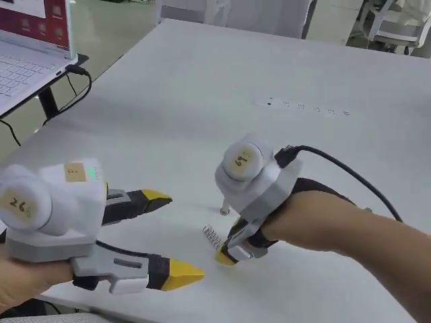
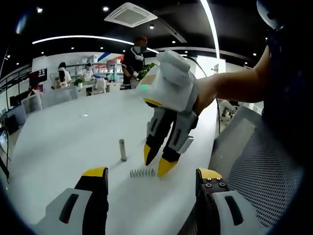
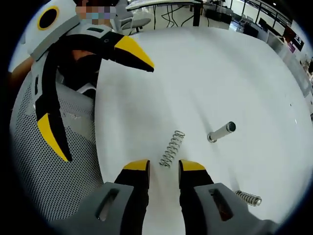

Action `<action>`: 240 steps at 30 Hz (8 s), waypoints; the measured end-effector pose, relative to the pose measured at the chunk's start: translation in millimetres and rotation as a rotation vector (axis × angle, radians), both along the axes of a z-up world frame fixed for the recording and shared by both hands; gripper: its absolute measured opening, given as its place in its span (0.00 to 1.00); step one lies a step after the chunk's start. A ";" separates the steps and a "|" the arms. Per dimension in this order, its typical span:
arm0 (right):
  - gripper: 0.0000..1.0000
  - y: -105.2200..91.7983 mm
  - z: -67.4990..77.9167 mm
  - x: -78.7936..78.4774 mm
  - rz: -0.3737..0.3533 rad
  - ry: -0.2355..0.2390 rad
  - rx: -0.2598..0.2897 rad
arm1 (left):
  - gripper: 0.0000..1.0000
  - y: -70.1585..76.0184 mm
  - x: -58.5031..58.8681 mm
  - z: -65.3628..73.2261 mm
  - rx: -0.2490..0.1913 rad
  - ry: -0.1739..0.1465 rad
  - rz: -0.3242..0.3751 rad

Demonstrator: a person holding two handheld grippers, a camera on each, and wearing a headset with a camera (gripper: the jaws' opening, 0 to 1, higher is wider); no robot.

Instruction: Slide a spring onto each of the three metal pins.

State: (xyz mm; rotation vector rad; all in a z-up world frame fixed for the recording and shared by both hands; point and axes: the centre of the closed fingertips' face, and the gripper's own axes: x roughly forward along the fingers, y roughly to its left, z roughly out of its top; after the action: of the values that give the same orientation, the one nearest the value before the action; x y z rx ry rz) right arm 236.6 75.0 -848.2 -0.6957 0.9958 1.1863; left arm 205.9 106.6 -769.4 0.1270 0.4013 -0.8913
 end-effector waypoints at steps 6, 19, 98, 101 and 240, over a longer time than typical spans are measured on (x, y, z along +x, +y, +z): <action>0.20 4.8 -5.6 5.7 -0.049 -0.006 -0.001 | 0.68 2.3 -1.1 -0.2 -0.004 0.000 0.006; 0.17 12.8 -12.7 11.2 -0.061 -0.066 -0.040 | 0.67 4.3 0.0 -1.5 -0.008 0.000 0.010; 0.08 -13.4 86.1 -75.4 0.642 -0.114 0.074 | 0.04 -52.2 -33.7 19.2 -0.007 0.000 -0.298; 0.08 -13.0 86.1 -74.7 0.636 -0.108 0.080 | 0.04 -51.7 -34.0 19.0 -0.009 -0.004 -0.300; 0.08 5.1 81.4 64.1 0.407 -0.126 -0.132 | 0.68 -21.2 -10.6 6.3 -0.059 -0.006 -0.095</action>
State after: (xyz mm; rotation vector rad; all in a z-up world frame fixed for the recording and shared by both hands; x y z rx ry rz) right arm 300.7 80.1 -766.8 -1.1022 0.8536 1.4153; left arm 195.2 85.4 -763.2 0.0951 0.3649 -0.9948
